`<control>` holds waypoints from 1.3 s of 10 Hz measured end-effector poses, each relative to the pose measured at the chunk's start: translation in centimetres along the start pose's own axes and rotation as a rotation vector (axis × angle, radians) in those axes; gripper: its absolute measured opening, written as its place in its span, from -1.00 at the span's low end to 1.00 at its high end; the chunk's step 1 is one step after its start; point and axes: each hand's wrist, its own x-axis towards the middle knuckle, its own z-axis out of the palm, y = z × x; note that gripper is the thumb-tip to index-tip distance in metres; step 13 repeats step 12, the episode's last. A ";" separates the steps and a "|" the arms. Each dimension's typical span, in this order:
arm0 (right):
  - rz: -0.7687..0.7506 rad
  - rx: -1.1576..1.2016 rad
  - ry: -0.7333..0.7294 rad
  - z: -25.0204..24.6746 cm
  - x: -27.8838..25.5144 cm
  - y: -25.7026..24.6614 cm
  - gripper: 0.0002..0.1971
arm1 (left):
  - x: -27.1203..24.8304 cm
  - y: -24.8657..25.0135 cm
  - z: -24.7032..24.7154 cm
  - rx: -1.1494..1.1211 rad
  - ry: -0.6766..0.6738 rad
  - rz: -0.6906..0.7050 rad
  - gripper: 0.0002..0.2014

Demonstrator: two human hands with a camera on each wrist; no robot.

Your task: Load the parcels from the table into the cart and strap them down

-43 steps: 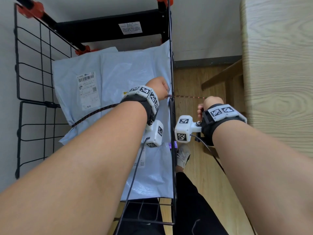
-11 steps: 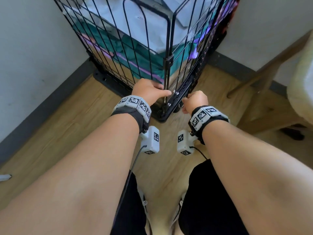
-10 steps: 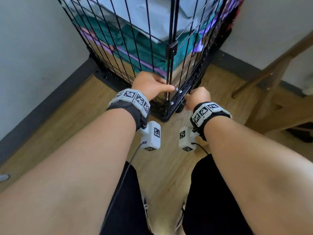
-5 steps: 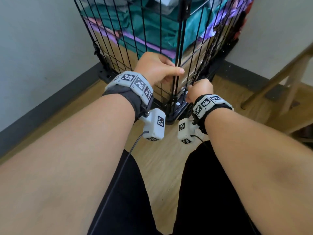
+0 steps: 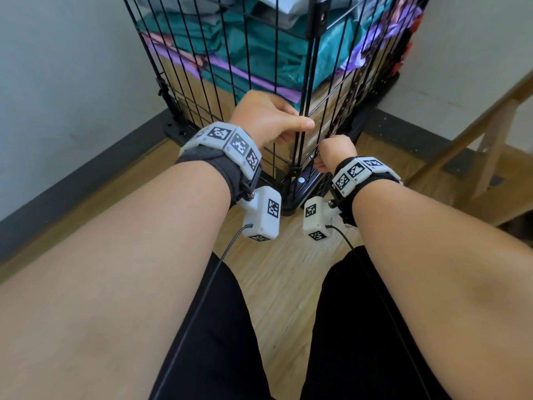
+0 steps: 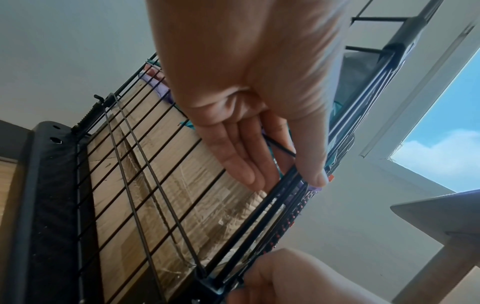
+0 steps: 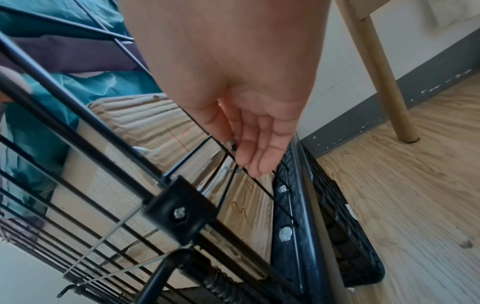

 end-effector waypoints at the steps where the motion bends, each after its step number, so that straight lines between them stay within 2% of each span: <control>1: 0.088 0.025 0.031 0.2 0.2 -0.8 -0.60 | 0.1 -0.1 -0.1 0.003 -0.007 0.009 -0.70; 2: 0.015 -0.086 0.045 -0.1 0.7 -0.6 -0.80 | 0.3 -0.3 -0.2 0.014 -0.021 0.022 -0.73; 3: -0.065 -0.225 0.041 -0.5 1.1 0.1 -0.70 | 0.4 -0.4 -0.3 -0.003 -0.035 0.031 -0.78; 4: -0.073 -0.306 0.062 -0.6 1.7 0.1 -0.63 | 0.6 -0.3 -0.4 0.011 -0.048 0.024 -0.79; 6: -0.001 -0.393 0.031 -1.8 0.2 -0.4 -0.64 | 0.7 0.3 -0.5 0.062 -0.053 -0.062 -0.79; 8: 0.168 -0.420 -0.007 -2.4 -2.2 -2.8 -0.67 | 0.6 1.6 -0.4 0.123 -0.051 -0.172 -0.78; 10: 0.212 -0.476 -0.066 -3.4 -5.9 -5.6 -0.69 | -1.1 3.2 -1.3 0.147 -0.030 -0.258 -0.77; 12: 0.222 -0.461 -0.118 -4.5 -10.6 -10.1 -0.69 | -4.7 8.1 -4.7 0.158 -0.022 -0.393 -0.87; 13: 0.222 -0.461 -0.118 -4.5 -10.6 -10.1 -0.69 | -4.7 8.1 -4.7 0.158 -0.022 -0.393 -0.87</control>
